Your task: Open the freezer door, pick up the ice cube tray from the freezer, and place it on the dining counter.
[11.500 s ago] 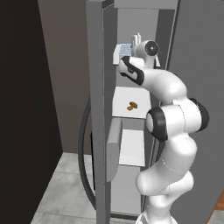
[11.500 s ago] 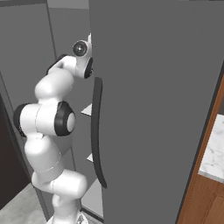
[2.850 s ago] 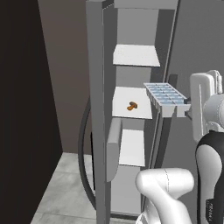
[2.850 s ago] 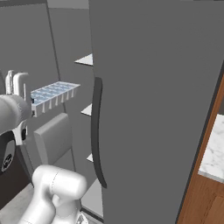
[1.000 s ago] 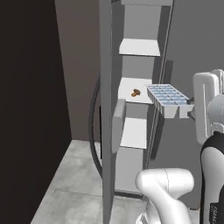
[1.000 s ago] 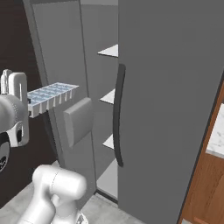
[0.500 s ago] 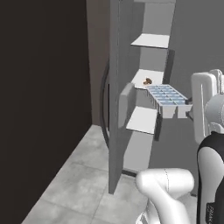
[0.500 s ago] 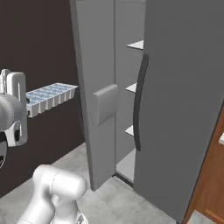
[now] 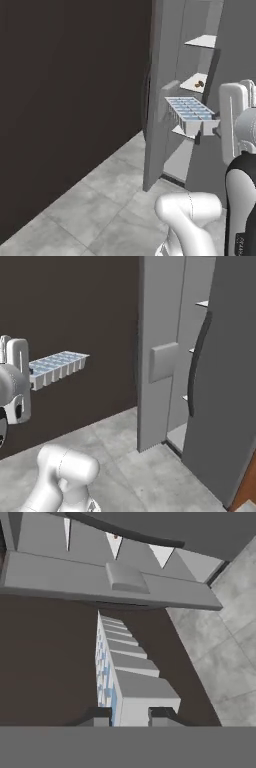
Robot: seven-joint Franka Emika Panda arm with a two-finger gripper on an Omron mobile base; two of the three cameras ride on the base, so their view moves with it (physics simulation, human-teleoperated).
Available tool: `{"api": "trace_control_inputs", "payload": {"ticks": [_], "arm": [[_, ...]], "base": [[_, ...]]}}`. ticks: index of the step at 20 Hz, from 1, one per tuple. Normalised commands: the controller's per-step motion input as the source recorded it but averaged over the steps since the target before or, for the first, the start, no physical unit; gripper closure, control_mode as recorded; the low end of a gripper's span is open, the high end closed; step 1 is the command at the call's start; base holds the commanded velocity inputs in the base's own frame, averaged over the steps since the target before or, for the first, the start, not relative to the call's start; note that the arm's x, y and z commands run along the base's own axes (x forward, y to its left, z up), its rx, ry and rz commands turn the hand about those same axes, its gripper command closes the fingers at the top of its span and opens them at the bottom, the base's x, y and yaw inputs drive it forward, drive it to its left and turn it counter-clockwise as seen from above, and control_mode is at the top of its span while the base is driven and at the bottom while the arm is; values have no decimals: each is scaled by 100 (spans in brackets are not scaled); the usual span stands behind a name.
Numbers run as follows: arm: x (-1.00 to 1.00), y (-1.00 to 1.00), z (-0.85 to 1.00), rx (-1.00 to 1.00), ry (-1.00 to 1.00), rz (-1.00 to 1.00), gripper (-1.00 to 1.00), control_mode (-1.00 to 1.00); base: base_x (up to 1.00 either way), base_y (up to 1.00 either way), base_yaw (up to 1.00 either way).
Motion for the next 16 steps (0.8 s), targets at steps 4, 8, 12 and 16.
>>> {"api": "trace_control_inputs", "payload": {"ticks": [4,8,12,16], "arm": [[0,0,0,0,0,0,100,100],[0,0,0,0,0,0,100,100],[0,0,0,0,0,0,100,100],[0,0,0,0,0,0,100,100]], "base": [[-46,-5,71],[-21,-2,80],[-1,-4,84],[0,-1,85]]}}
